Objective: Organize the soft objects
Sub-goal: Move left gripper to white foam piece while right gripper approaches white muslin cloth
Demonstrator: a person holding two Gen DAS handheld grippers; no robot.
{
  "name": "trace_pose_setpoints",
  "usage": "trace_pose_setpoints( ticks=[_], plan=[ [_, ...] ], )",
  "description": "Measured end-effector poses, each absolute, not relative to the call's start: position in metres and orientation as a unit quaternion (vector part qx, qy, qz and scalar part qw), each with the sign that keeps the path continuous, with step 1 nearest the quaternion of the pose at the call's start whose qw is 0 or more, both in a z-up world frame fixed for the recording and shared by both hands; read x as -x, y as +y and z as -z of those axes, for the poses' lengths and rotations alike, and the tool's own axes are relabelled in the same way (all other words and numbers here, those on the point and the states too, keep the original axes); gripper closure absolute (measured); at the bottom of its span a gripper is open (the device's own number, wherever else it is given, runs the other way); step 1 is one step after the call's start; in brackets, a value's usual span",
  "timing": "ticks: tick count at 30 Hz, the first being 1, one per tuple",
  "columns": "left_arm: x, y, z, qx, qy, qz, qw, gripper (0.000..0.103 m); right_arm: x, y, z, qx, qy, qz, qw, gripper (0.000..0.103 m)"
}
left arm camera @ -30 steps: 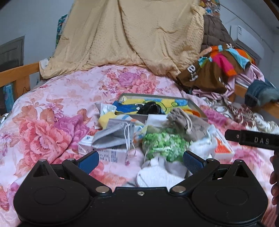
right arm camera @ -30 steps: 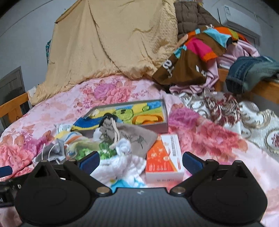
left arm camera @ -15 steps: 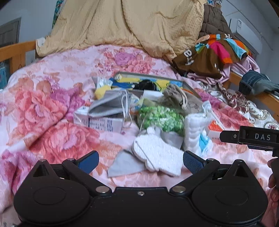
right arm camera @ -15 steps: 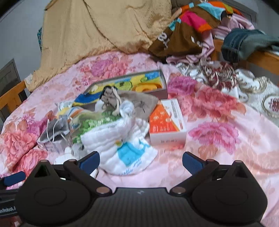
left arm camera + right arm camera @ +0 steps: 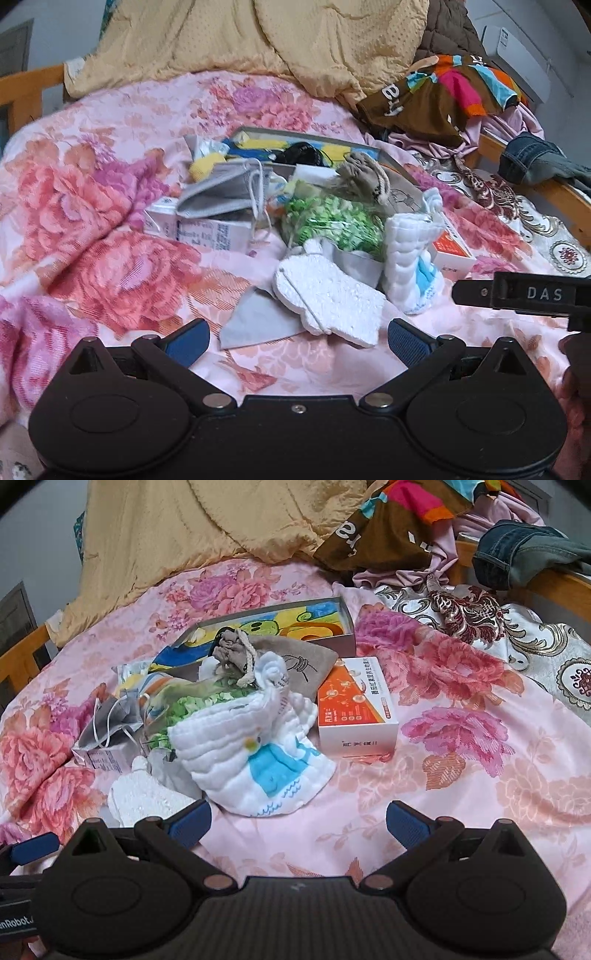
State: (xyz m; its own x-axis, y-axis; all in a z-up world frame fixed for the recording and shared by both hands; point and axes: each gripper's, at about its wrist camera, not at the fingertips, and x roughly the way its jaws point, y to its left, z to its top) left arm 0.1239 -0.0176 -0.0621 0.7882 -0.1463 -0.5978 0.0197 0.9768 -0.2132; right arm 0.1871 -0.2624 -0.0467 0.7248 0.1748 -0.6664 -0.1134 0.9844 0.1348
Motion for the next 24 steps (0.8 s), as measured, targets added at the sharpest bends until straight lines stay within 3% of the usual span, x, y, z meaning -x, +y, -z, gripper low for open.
trace_pose_setpoints(
  ticks=[24],
  plan=[
    [-0.16,-0.005,0.085,0.19,0.352,0.111,0.91,0.001,-0.202,-0.261,0.052,-0.07,0.352,-0.104,0.928,0.0]
  ],
)
